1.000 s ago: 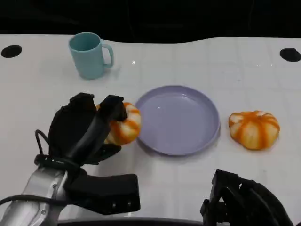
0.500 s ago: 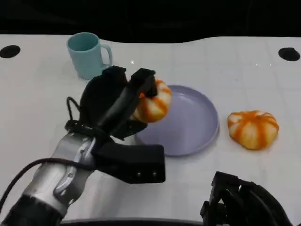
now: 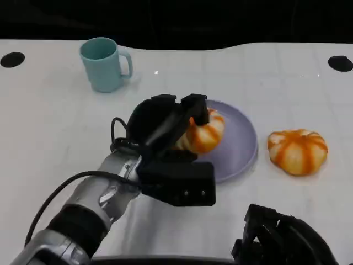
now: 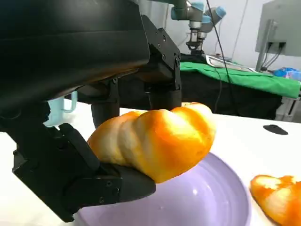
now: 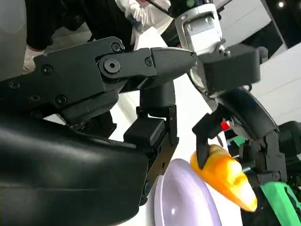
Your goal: Grasp the bread from the table and place it into the plate.
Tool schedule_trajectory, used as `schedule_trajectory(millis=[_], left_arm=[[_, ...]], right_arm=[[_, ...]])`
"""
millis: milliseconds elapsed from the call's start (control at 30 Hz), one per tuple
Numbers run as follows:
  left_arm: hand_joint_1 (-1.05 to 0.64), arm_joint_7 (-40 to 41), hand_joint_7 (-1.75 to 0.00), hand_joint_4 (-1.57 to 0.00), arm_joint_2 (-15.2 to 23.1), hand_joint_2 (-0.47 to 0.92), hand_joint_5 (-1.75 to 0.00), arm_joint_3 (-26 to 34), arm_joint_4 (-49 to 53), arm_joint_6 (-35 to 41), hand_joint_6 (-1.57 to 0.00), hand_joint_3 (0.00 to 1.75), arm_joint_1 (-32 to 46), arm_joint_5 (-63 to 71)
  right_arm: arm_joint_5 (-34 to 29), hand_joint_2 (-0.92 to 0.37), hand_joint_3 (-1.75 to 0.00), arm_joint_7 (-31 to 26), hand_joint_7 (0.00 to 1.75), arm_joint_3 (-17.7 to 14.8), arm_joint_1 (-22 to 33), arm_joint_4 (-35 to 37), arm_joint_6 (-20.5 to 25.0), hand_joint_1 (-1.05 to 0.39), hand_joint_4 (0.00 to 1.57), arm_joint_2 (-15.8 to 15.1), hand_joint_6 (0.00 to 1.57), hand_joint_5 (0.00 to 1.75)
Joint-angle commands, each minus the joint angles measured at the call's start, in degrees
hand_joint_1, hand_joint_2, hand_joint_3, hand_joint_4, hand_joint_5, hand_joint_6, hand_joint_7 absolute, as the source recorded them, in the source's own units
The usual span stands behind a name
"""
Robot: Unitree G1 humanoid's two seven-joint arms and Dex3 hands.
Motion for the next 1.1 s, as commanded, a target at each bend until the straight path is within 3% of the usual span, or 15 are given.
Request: schedule_trajectory(millis=[33,133,167,233,300,367,467,567,800,1100], left_arm=[[-0.21,0.1,-1.54,-0.88,-0.1,0.5,-1.75,-0.9,5.0,-2.9,-0.73,0.98,-3.8,-0.9],[-0.21,-1.8,-1.02,-0.79,-0.4,0.58,-1.7,-0.9,7.7,-4.1,-0.84,0.72,-5.1,-2.2],[-0.22,-2.8,-0.78,-0.77,-0.6,0.66,-1.65,-0.9,8.4,-3.9,-0.9,0.55,-5.4,-2.5],[-0.24,-4.5,-0.41,-0.69,-0.7,0.81,-1.44,-1.0,9.0,-3.5,-0.85,0.27,-5.6,-3.0],[-0.26,-6.0,-0.27,-0.65,-0.5,0.87,-1.36,-1.6,9.0,-2.9,-0.82,0.16,-5.8,-2.7],[-0.37,-7.6,-0.08,-0.52,-0.2,0.91,-0.96,-2.5,8.9,-2.2,-0.62,0.09,-5.9,-2.0],[-0.53,-9.5,-0.01,-0.34,0.4,0.92,-0.49,-3.6,7.5,-0.6,-0.38,0.07,-5.7,-1.2],[-0.69,-10.1,0.0,-0.18,1.4,0.92,-0.29,-5.5,5.2,1.5,-0.2,0.17,-5.6,1.3],[-0.83,-11.2,0.0,-0.05,3.2,0.92,-0.22,-6.1,-1.2,4.3,-0.09,0.25,-3.8,2.5],[-0.82,-13.0,-0.04,-0.13,6.9,0.92,-0.29,-2.3,-13.7,3.9,-0.16,0.27,2.1,-1.6]], right_arm=[[0.1,-0.92,-0.23,-0.1,1.37,-0.2,0.4,-0.2,-0.5,-0.71,0.87,-0.2,0.79,1.59],[0.1,-0.92,-0.23,0.3,1.37,-0.2,0.4,0.0,-1.0,-0.71,0.87,0.0,0.79,1.59],[0.0,-0.92,-0.23,0.2,1.37,-0.1,0.4,-0.1,-1.1,-0.71,0.87,-0.1,0.78,1.59],[-0.1,-0.92,-0.24,0.2,1.37,0.0,0.5,-0.1,-1.3,-0.71,0.87,-0.2,0.78,1.59],[-0.1,-0.92,-0.24,0.2,1.37,0.0,0.5,-0.1,-1.3,-0.72,0.87,-0.2,0.78,1.6],[0.3,-0.92,-0.24,0.3,1.38,-0.2,0.6,-0.2,-1.1,-0.71,0.87,-0.2,0.79,1.6],[0.4,-0.92,-0.25,0.4,1.39,-0.2,0.7,-0.3,-1.2,-0.71,0.86,-0.2,0.78,1.61],[0.4,-0.92,-0.25,0.2,1.4,-0.2,0.6,-0.4,-1.0,-0.7,0.86,-0.3,0.78,1.62],[0.0,-0.92,-0.24,-0.3,1.41,-0.1,0.5,-0.7,-0.8,-0.71,0.86,-0.4,0.78,1.62],[-0.1,-0.92,-0.25,0.0,1.4,-0.2,0.6,-0.7,-1.3,-0.71,0.85,-0.5,0.77,1.62]])
